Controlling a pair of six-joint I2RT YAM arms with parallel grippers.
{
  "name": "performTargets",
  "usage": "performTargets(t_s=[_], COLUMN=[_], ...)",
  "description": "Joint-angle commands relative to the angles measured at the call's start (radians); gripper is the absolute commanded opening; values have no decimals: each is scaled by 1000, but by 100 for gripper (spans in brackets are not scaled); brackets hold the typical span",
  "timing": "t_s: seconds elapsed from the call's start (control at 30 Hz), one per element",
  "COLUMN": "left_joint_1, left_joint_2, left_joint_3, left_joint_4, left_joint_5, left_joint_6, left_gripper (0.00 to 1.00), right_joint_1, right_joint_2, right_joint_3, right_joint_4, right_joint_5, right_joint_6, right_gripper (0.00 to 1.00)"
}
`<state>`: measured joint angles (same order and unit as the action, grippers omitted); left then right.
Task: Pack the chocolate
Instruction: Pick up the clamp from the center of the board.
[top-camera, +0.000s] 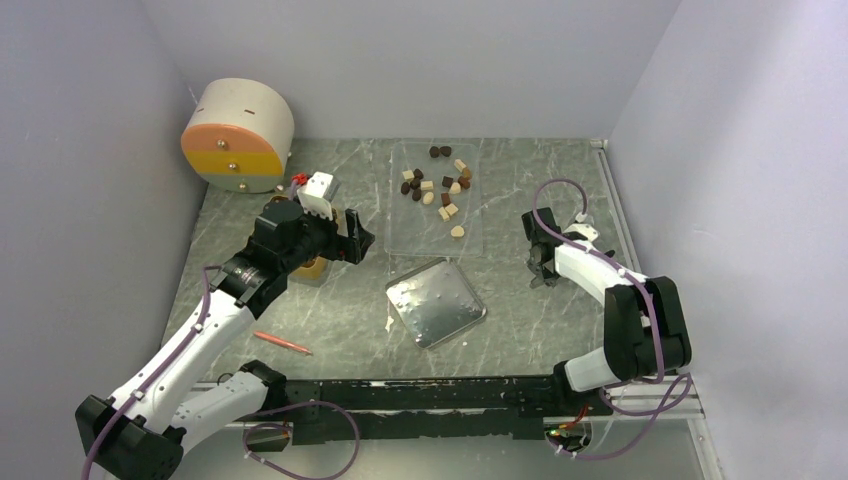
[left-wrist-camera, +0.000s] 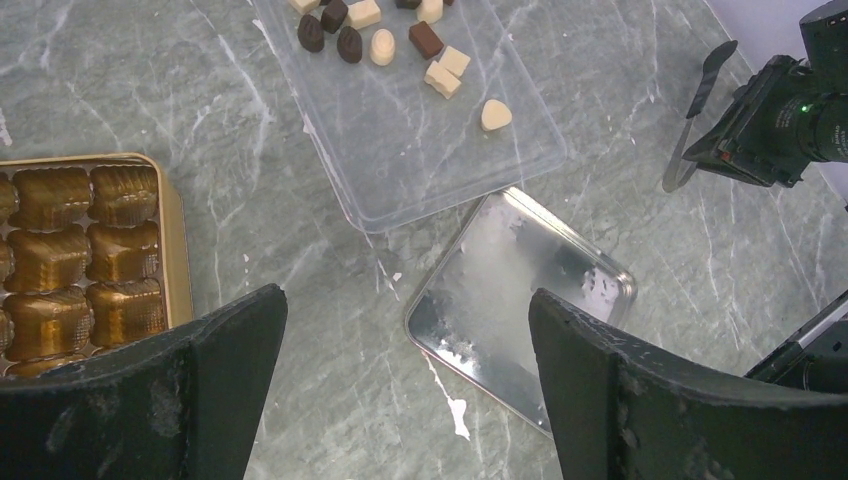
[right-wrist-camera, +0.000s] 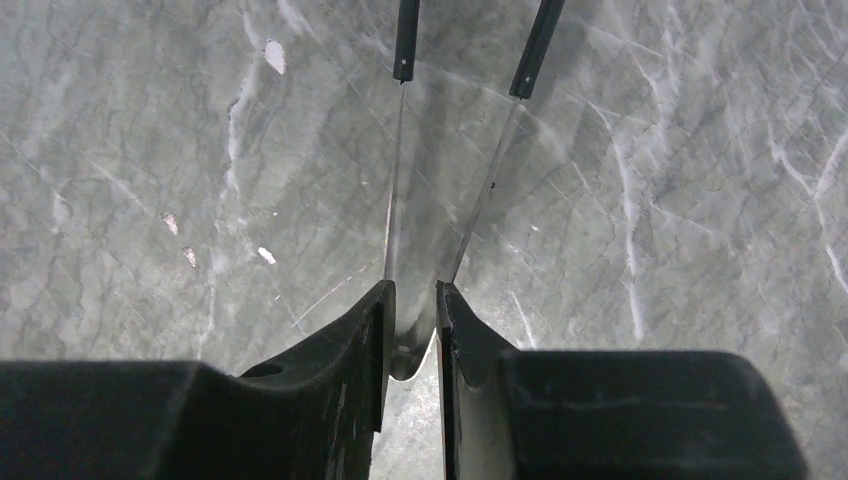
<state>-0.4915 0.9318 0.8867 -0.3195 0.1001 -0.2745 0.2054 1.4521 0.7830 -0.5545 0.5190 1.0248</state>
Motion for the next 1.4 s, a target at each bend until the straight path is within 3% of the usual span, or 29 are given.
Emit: performTargets(t_s=[0.0,0.3,0.93,1.07,1.23,1.37], left_joint_1=[1,1,1,1,1,1], left_joint_2=[-11,-8,-11,-17,-36,-34], left_joint_3=[-3,-6,-5,2,1,9], left_joint_4=[23,24,22,7,-5,-27], left_joint_5=[-10,-16,-20,-53,-112,-177], left_joint_6=[15,17,14,12,-11,-35], left_gripper=[95,94,94,92,91,89], right_joint_1=[-6,-6,-17,-17,-14,-7], right_joint_2=[23,-24,58,56,-52,-162], right_joint_3=[-29,45,25,15,-14,-19], right_joint_4=[54,-10,74,78,113,129], right_joint_5=[-39,-1,-16,-23,-71,-141], right_joint_6=[-22,-36,-50,-76,-170,-266], right_gripper=[26,33,29,23,0,0])
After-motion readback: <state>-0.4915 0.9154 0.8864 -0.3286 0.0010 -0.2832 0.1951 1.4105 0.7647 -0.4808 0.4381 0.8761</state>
